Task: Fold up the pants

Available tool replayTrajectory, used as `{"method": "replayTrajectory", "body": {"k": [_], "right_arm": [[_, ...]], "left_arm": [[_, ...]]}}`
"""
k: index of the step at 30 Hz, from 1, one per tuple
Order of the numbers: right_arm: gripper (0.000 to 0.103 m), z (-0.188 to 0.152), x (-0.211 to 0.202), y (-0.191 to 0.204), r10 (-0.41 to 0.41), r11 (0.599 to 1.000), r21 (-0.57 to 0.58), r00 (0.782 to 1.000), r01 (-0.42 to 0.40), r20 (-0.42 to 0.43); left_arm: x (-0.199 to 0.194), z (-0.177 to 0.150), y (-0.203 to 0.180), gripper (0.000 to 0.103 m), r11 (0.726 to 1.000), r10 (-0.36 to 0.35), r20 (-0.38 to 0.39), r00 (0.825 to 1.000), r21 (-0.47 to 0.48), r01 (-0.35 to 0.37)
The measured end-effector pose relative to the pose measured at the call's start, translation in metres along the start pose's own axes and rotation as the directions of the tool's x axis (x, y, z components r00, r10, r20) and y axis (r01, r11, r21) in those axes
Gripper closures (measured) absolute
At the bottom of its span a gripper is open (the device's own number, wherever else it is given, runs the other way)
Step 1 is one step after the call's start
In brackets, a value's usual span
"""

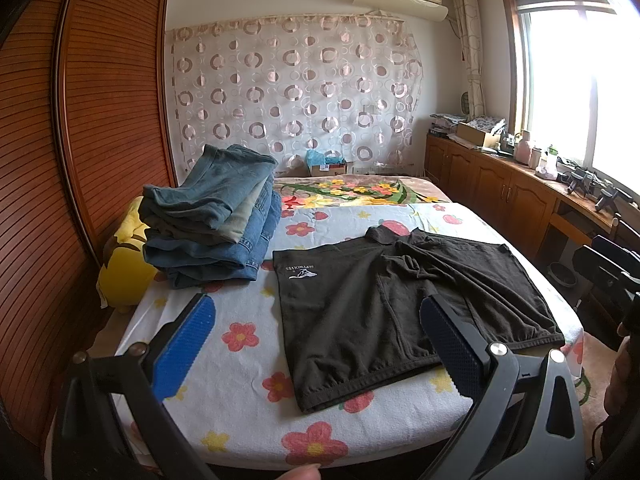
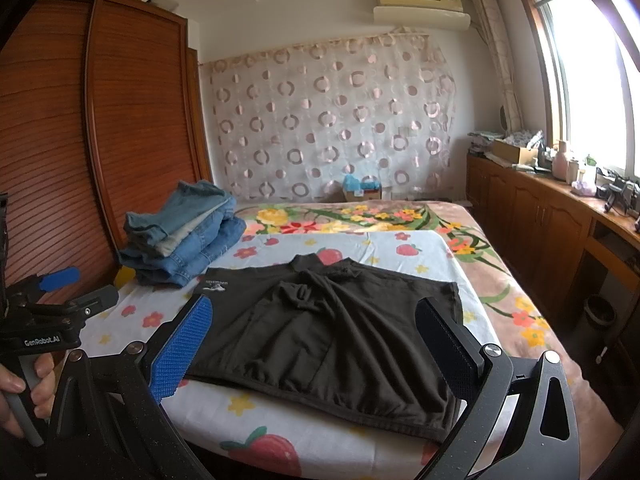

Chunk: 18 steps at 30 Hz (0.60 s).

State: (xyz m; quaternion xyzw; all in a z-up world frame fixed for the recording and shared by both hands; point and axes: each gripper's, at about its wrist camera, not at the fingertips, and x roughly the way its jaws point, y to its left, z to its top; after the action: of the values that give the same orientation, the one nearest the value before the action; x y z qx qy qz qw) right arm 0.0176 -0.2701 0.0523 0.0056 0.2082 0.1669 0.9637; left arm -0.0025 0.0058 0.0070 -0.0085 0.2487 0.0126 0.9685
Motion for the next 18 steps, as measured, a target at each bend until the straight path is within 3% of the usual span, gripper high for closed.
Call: {"method": "replayTrajectory", "body": {"k": [8, 18], "right_arm": [[0.000, 0.000, 0.004, -0.001, -0.004, 1.000, 0.003, 1.000, 0.004, -0.014], [0.000, -0.014, 0.015, -0.014, -0.011, 1.000, 0.005, 0.998, 0.012, -0.069]], "left_arm": [[0.000, -0.002, -0.007, 0.000, 1.000, -0.004, -0.015, 1.000, 0.002, 0.004], [0.032, -0.023, -0.008, 0.000, 0.999, -0.031, -0.102, 0.994, 0.008, 0.032]]}}
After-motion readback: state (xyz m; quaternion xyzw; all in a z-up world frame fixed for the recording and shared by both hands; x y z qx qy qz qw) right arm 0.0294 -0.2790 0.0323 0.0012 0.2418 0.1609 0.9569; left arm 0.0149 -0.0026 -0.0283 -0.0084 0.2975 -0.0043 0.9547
